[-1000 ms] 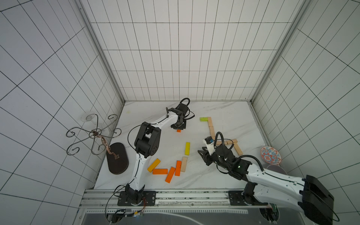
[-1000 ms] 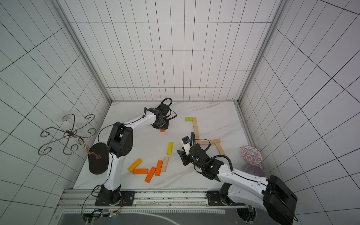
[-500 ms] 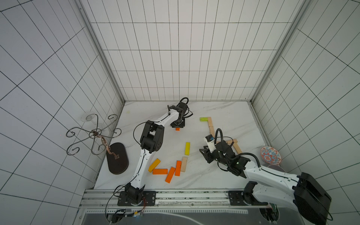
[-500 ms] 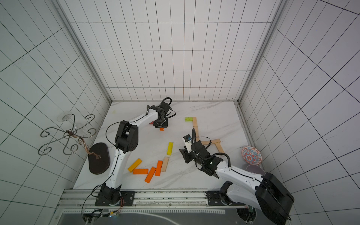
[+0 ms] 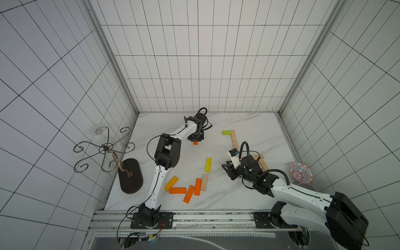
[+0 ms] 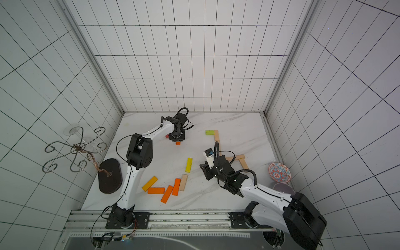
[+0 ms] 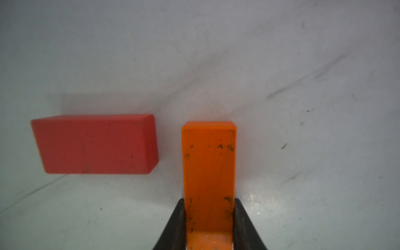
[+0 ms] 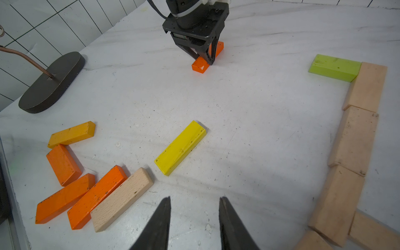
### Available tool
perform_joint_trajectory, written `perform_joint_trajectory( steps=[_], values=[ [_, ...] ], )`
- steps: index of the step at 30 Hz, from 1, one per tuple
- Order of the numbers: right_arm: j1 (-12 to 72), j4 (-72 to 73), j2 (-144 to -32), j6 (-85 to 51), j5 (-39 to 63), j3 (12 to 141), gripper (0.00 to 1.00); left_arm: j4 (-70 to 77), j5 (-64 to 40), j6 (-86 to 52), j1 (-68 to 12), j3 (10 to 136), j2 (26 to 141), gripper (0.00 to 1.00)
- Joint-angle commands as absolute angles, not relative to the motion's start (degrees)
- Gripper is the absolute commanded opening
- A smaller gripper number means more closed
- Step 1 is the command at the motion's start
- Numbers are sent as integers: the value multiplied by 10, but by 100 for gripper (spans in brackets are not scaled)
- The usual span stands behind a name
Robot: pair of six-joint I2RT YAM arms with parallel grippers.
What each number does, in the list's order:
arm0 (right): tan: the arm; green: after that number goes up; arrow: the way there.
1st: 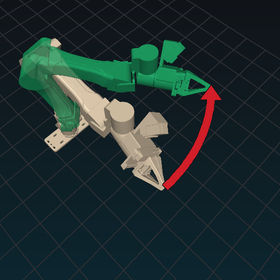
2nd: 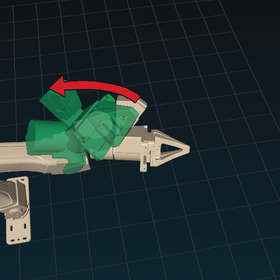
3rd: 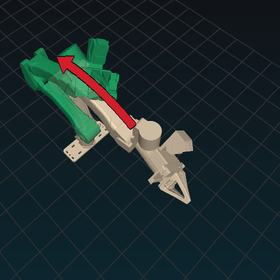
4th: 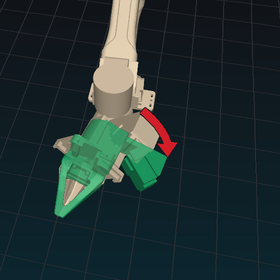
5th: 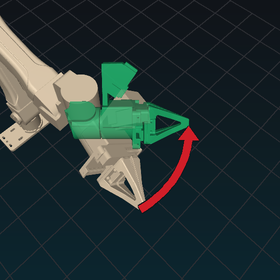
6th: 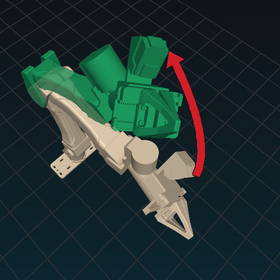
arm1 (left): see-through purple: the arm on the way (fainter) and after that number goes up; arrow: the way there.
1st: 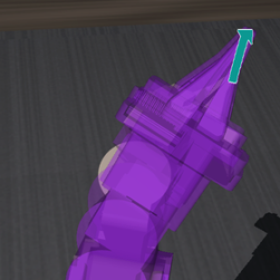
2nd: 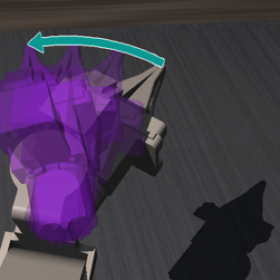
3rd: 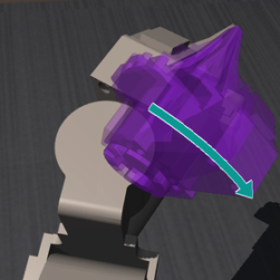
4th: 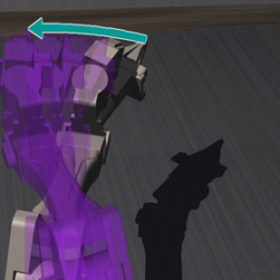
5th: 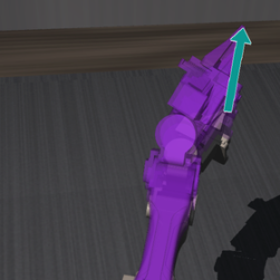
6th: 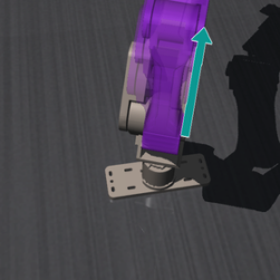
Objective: Assemble a giraffe with building blocks
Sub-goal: Assemble the building block at the center of the board.
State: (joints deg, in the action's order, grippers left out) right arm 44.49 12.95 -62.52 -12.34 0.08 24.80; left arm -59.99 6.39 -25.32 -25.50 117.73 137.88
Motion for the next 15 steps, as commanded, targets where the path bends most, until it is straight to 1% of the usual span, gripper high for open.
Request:
perform_joint_trajectory(
  steps=[1,4,6,8,13,15],
  values=[
    [438,149,-619,-119,11,265,39,-606,60,-266,-239,1173,1392,27],
    [438,152,-620,-121,14,262,38,-606,61,-266,-238,1171,1393,27],
    [437,155,-621,-122,14,261,39,-606,61,-266,-237,1168,1395,29],
    [437,156,-622,-124,15,261,39,-606,62,-266,-235,1164,1394,32],
    [436,159,-625,-126,18,261,39,-605,64,-267,-234,1159,1387,44],
    [436,159,-627,-126,18,261,38,-605,65,-267,-234,1159,1385,45]
  ],
)
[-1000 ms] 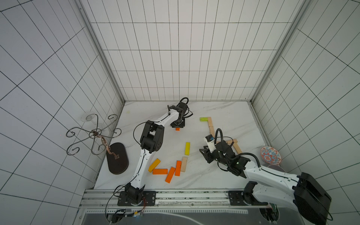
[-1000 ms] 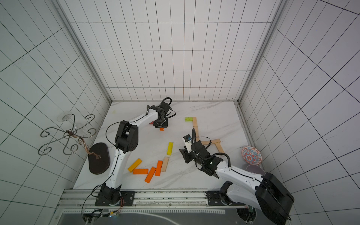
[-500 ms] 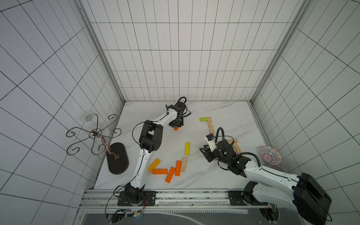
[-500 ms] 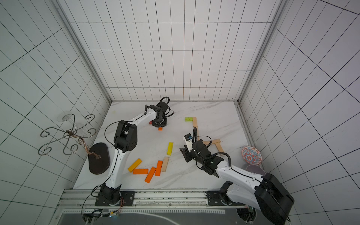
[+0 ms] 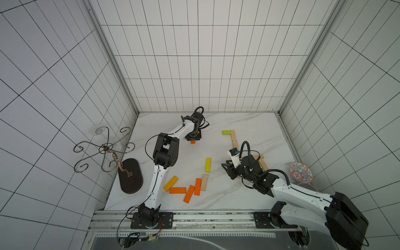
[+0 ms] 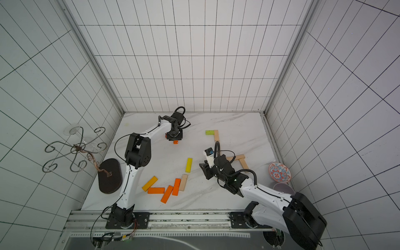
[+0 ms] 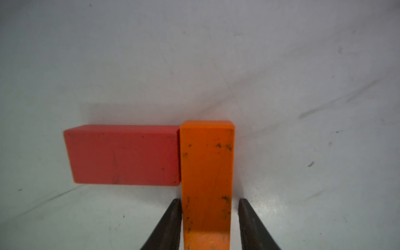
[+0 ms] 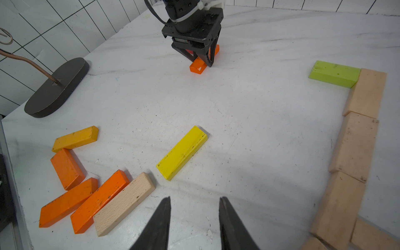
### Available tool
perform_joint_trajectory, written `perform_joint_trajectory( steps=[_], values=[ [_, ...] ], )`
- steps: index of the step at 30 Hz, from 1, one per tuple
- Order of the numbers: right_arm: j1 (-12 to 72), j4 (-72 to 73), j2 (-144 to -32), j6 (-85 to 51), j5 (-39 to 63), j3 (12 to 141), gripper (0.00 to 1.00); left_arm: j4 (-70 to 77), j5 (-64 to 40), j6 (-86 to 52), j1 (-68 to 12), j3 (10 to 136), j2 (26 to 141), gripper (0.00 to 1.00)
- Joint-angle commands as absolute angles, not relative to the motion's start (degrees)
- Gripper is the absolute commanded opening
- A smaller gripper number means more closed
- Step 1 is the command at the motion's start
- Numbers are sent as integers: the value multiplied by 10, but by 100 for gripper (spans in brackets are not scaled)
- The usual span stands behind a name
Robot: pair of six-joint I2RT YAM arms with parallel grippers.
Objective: Assemble a giraffe with building blocks
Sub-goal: Assemble the building block at the center of the board.
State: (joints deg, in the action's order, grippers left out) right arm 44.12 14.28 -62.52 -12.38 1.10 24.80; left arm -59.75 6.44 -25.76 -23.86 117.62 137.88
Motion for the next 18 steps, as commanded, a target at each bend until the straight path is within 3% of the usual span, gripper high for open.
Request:
perform_joint_trajectory(
  steps=[1,18],
  values=[
    [436,159,-627,-126,18,261,38,-604,65,-268,-234,1158,1384,45],
    [435,161,-628,-129,23,258,38,-606,69,-270,-231,1153,1377,33]
  ],
)
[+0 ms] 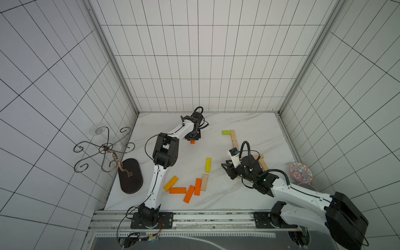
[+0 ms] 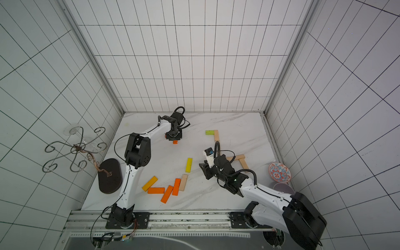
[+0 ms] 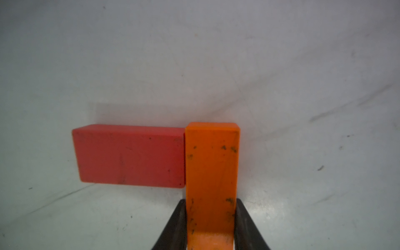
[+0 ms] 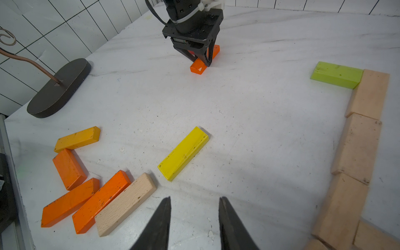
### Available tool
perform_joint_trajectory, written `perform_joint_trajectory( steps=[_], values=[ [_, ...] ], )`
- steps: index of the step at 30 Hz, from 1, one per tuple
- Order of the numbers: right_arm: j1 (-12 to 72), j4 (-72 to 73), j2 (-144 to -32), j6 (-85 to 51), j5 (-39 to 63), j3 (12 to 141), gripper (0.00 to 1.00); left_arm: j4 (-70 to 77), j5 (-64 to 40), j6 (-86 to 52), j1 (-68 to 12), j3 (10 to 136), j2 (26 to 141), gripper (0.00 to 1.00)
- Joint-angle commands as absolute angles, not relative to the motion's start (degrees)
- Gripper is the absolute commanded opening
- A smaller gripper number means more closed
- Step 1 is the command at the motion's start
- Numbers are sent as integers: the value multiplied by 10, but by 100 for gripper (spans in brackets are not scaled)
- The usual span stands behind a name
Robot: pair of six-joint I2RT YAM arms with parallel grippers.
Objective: Assemble a giraffe with building blocks
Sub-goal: Assemble the building block at the center of the board, then move the building block to the center of the board.
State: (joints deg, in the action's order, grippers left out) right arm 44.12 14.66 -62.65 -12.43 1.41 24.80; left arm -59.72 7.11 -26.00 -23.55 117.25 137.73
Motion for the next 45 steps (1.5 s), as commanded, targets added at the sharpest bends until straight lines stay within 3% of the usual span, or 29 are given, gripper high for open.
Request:
perform_joint_trajectory(
  steps=[1,5,20,35,45],
  values=[
    [435,161,-628,-129,23,258,38,-606,71,-271,-231,1151,1376,32],
    [435,161,-628,-130,23,258,38,-606,70,-271,-231,1148,1373,33],
    [435,154,-621,-137,21,260,38,-604,77,-267,-232,1129,1323,51],
    [436,96,-555,-148,-15,274,38,-592,103,-229,-249,965,1047,54],
    [437,36,-460,-162,-54,250,38,-562,87,-242,-350,863,949,54]
  ],
)
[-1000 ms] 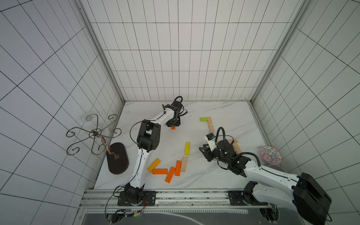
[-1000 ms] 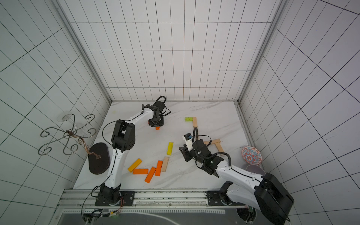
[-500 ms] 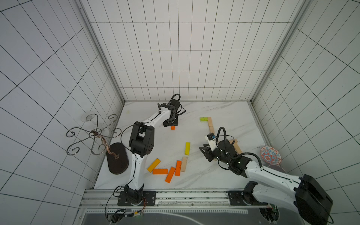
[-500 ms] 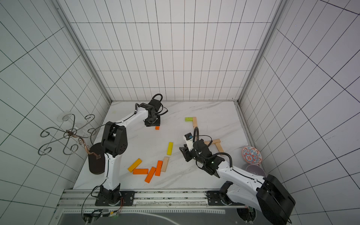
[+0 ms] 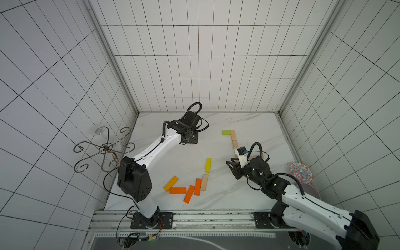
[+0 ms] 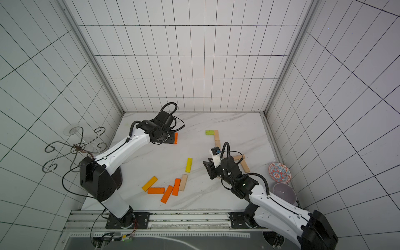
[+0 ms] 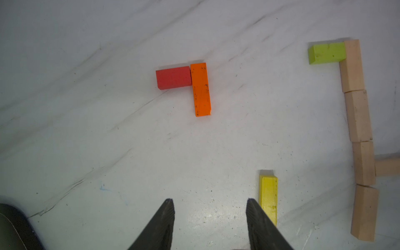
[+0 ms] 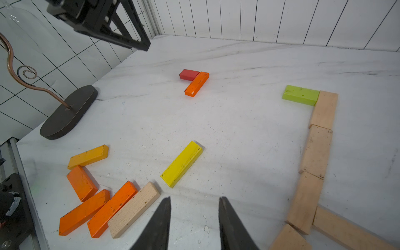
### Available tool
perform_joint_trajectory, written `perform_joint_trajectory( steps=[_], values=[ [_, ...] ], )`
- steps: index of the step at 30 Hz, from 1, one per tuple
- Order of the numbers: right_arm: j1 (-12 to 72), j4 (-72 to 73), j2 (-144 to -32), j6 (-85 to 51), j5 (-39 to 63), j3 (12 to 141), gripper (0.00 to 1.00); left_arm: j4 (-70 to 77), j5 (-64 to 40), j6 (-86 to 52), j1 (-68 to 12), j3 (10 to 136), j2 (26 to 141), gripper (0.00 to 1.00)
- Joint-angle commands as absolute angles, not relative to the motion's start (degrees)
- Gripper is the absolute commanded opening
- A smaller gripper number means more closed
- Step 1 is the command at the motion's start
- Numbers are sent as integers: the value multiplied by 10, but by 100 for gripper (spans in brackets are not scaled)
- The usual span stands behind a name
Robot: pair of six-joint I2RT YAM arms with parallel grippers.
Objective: Assemble a giraffe with building blocks
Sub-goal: Move the building block to the center of the board.
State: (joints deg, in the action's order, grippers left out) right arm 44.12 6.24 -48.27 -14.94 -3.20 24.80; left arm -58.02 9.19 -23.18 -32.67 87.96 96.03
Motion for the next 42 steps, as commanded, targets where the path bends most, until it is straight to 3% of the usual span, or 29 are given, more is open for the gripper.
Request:
perform_joint_trajectory(
  steps=[1,13,33,37,42],
  values=[
    [437,32,-450,-164,-55,245,38,-558,84,-245,-362,856,950,54],
    [439,18,-396,-171,-45,200,38,-476,8,-275,-458,770,993,58],
    [441,25,-388,-183,-44,182,38,-417,-10,-286,-471,723,1094,61],
    [441,26,-390,-184,-44,182,38,-418,-1,-286,-471,726,1106,56],
    [441,29,-391,-185,-46,182,38,-419,6,-285,-465,729,1119,39]
  ],
)
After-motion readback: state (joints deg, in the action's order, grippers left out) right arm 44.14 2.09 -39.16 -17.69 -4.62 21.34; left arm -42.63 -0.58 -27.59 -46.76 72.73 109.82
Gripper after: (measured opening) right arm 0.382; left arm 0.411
